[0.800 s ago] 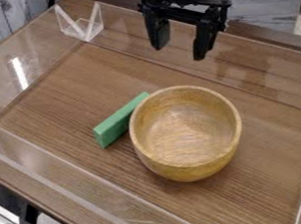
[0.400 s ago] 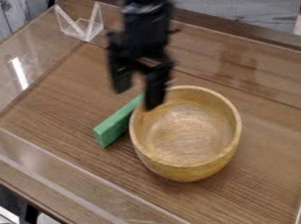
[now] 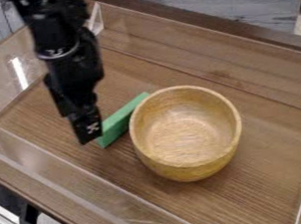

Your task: Put the green block in the brown bowl

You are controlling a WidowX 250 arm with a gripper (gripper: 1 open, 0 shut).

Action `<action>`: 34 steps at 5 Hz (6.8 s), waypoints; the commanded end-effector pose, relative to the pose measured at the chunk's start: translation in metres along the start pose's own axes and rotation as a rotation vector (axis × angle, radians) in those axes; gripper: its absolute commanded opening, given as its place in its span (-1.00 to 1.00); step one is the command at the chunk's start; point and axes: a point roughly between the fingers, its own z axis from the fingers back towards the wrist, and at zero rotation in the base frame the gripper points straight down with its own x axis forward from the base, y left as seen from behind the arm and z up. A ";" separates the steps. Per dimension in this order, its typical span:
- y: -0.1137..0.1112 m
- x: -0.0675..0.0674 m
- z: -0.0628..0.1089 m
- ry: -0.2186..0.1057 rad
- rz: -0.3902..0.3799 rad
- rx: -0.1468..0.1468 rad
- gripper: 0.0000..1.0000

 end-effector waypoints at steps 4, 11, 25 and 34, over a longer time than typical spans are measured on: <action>0.015 0.030 -0.022 -0.049 -0.061 0.015 1.00; 0.028 0.048 -0.042 -0.047 0.033 -0.024 1.00; -0.100 0.068 0.099 -0.119 0.170 -0.019 -1.00; -0.084 0.075 0.055 -0.191 0.166 0.009 -1.00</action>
